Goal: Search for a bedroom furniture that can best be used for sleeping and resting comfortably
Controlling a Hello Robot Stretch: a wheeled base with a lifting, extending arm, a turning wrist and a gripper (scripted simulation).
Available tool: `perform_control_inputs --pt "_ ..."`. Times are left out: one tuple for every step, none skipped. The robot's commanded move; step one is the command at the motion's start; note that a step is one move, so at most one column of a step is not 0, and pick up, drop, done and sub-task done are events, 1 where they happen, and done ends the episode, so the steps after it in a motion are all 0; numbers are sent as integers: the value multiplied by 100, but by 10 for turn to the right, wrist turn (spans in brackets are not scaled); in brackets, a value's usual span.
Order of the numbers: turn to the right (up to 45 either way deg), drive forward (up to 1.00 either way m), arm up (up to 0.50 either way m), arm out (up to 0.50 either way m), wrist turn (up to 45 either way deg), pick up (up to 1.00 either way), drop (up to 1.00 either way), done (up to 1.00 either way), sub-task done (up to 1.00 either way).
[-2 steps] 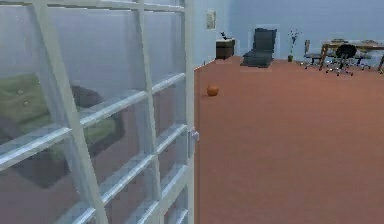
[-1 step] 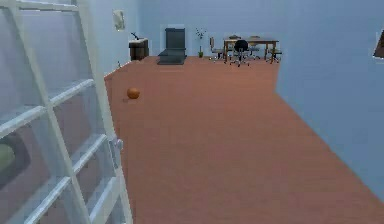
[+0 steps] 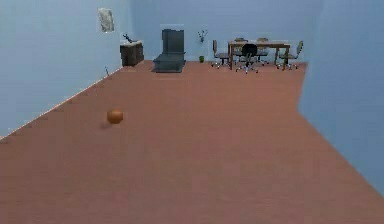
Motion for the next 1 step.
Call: perform_control_inputs --pt "0 100 0 0 0 0 0 0 0"
